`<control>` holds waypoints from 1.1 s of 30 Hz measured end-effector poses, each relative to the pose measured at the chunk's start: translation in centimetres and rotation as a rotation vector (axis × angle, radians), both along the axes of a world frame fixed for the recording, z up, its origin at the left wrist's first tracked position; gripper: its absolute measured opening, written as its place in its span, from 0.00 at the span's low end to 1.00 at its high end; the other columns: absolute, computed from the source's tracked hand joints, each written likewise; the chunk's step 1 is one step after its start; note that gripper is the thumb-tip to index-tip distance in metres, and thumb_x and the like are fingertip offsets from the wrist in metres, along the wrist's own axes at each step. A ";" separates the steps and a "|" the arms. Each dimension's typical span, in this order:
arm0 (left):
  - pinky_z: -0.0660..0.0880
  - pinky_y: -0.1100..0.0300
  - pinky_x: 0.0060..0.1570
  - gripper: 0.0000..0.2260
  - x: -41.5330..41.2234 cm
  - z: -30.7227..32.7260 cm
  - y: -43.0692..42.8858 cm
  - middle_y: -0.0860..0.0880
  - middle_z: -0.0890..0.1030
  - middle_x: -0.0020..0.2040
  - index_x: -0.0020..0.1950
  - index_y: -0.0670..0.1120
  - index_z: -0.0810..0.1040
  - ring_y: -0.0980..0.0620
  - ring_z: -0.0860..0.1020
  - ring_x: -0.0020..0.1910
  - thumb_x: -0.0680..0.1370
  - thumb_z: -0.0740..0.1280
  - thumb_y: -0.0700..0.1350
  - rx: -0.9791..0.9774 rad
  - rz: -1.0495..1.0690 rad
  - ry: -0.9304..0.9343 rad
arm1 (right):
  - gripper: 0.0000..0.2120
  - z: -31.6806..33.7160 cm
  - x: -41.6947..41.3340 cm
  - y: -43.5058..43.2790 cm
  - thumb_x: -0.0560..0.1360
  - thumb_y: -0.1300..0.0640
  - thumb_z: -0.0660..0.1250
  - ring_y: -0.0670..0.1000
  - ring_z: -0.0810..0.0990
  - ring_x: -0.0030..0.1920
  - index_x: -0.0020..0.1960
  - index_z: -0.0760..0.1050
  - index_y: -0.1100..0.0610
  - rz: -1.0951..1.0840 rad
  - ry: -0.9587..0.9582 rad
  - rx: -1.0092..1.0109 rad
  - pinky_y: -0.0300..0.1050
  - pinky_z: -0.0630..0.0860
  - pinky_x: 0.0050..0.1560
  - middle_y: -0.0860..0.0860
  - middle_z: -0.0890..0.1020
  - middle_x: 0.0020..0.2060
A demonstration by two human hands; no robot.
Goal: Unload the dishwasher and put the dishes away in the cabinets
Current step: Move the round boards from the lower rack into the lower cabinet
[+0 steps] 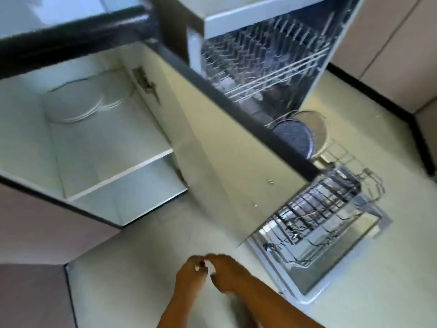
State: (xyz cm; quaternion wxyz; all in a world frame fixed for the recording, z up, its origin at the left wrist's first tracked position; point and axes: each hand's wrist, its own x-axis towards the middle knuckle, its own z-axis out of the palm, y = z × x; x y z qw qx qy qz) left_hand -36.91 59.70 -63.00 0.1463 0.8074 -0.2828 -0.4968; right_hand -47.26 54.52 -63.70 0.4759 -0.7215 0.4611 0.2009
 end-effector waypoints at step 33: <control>0.70 0.51 0.58 0.12 -19.6 -1.2 -33.0 0.50 0.77 0.50 0.44 0.51 0.74 0.48 0.76 0.52 0.81 0.55 0.37 -0.094 0.426 0.396 | 0.25 -6.1 -21.4 -41.5 0.75 0.63 0.66 0.59 0.77 0.56 0.71 0.64 0.62 -0.835 -0.086 -0.203 0.43 0.75 0.52 0.62 0.74 0.62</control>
